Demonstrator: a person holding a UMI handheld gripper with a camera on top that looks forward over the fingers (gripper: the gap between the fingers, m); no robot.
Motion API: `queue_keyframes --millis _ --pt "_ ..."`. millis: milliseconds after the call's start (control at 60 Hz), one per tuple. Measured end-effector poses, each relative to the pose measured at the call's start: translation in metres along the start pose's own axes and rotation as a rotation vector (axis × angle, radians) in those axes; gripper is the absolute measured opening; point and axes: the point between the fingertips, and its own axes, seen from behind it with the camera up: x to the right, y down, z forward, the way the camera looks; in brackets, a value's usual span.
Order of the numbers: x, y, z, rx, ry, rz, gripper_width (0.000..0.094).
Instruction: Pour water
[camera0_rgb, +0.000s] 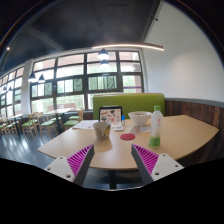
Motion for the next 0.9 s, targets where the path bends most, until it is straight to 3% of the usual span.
queue_keyframes --millis 167,450,833,867,900 --pt "0.033 0.009 0.006 -0.049 0.071 0.0 0.082" --pt "0.154 -0.006 0.063 -0.159 0.255 -0.049 0.0812" --pt "0.22 -0.007 0.193 -0.185 0.288 -0.045 0.0808" --pt "0.223 -0.008 0.202 -0.182 0.288 -0.056 0.0773" --pt "0.229 -0.007 0.21 -0.19 0.303 -0.073 0.0553"
